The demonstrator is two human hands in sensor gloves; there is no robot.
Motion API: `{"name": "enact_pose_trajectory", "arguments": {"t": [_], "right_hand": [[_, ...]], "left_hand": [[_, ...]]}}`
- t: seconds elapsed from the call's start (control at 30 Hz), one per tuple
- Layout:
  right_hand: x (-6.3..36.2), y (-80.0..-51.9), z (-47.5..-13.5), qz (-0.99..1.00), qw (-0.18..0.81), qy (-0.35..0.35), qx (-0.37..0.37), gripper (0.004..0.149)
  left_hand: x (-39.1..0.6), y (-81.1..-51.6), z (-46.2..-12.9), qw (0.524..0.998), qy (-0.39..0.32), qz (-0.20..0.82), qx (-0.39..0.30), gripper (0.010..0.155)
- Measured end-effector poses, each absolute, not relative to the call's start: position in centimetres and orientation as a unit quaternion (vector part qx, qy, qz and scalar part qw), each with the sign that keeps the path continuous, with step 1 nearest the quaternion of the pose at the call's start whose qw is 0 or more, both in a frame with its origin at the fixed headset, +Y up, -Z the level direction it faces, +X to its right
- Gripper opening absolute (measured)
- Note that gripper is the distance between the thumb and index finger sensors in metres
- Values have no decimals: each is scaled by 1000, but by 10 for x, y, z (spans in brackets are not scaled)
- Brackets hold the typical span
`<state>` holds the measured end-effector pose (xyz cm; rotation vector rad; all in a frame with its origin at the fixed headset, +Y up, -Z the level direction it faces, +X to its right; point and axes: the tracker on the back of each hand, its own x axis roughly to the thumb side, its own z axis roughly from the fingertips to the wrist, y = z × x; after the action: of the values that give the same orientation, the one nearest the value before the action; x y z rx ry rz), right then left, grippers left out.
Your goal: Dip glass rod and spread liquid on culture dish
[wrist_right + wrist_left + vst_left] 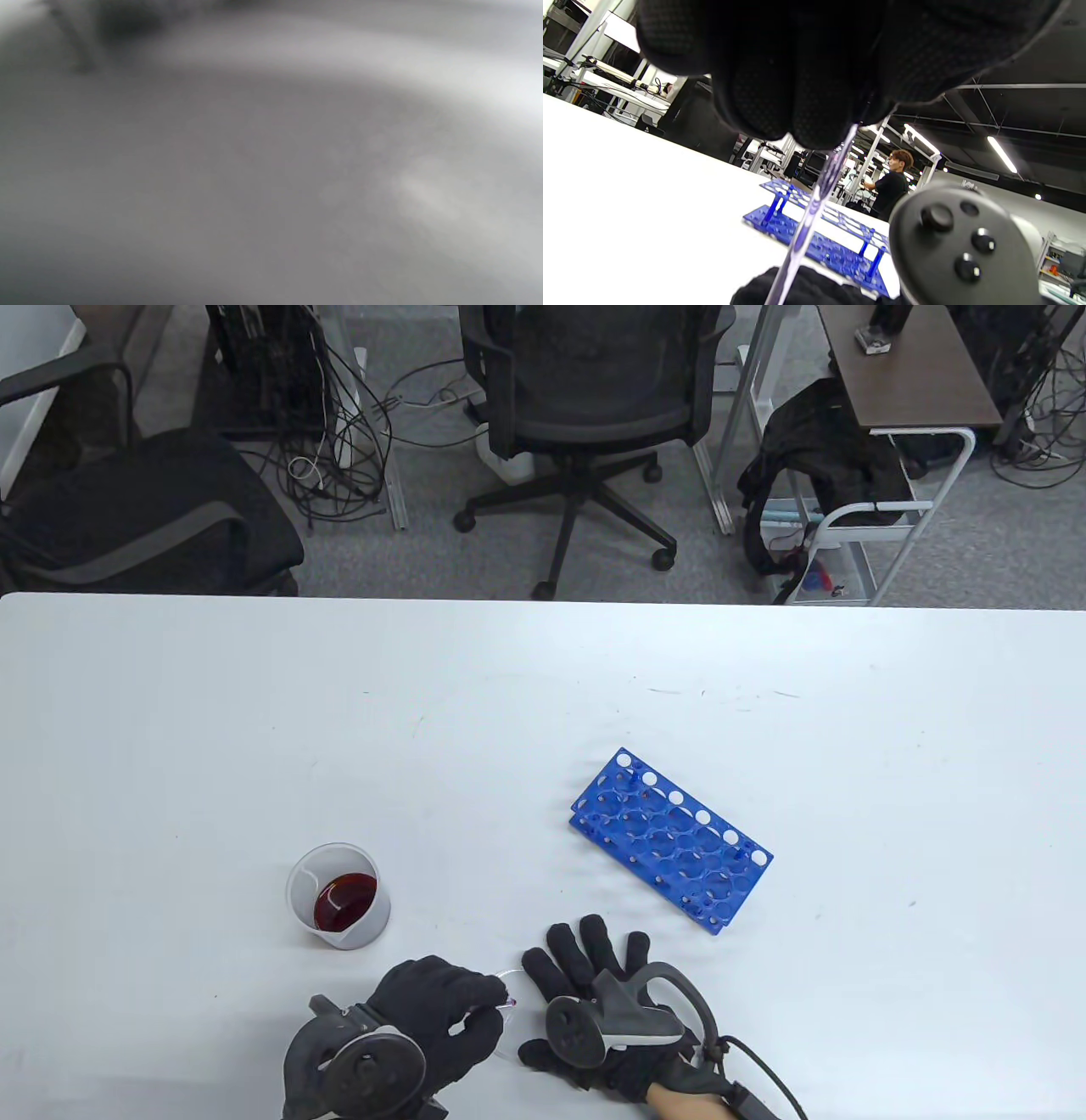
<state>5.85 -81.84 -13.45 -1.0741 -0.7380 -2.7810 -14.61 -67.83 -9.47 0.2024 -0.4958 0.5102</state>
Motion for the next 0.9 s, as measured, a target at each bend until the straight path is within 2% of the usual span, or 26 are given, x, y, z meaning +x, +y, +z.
{"name": "enact_pose_trajectory", "arguments": {"t": [0.4, 0.9], "right_hand": [[59, -818, -134, -905, 35, -240, -350, 95], [59, -819, -134, -905, 33, -240, -349, 95]], "left_hand": [[-133, -694, -99, 947, -244, 197, 70, 38], [-132, -697, -101, 937, -251, 239, 39, 37]]}}
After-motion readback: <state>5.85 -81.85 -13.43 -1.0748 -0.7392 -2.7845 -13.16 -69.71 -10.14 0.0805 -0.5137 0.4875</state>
